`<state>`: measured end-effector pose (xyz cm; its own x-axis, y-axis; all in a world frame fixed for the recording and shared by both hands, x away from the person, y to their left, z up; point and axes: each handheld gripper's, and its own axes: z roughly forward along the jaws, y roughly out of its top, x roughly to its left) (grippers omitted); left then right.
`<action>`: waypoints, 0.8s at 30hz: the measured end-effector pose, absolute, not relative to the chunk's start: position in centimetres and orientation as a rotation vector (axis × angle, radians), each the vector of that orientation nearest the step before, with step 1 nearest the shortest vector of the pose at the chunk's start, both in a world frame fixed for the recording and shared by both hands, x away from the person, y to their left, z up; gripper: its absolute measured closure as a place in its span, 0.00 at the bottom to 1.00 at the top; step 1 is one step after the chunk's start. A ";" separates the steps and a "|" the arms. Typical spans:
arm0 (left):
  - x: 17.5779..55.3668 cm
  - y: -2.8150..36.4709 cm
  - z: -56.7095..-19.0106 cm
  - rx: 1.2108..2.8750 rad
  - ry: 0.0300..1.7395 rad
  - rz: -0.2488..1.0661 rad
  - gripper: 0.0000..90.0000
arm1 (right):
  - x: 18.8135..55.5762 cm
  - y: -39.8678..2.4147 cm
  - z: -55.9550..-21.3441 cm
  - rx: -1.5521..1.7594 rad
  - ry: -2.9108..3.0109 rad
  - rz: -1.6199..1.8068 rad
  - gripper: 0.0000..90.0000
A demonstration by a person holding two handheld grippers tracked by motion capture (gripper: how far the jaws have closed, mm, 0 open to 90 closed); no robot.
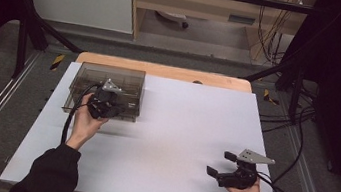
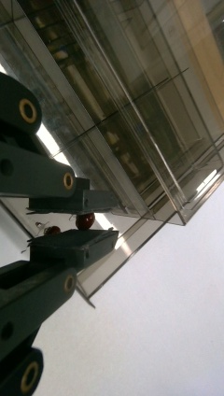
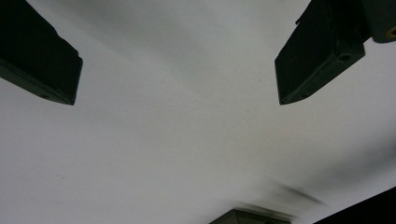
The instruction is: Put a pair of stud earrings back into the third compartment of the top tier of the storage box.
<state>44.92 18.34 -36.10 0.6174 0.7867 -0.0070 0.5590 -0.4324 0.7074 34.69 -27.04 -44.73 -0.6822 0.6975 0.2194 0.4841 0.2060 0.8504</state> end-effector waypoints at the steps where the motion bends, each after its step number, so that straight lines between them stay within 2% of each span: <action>1: 45.0 18.3 -36.2 2.153 1.056 0.422 0.88 | 34.7 -27.0 -44.7 1.130 2.264 1.470 0.02; 5: 45.1 18.5 -36.4 2.135 1.064 0.404 0.86 | 34.7 -27.0 -44.7 1.133 2.265 1.471 0.02; 12: 44.0 19.1 -35.3 2.095 1.012 0.408 0.70 | 34.7 -27.1 -44.7 1.132 2.262 1.473 0.02; 19: 42.1 20.3 -34.9 2.099 0.951 0.410 0.47 | 34.7 -27.0 -44.7 1.134 2.261 1.473 0.02; 24: 40.2 21.8 -35.0 2.104 0.922 0.432 0.36 | 34.7 -27.1 -44.7 1.131 2.257 1.474 0.02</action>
<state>40.23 21.81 -35.01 0.6787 0.7344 -0.0023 0.4681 -0.4302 0.7719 34.69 -27.09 -44.70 -0.6806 0.6994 0.2183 0.4810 0.2018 0.8532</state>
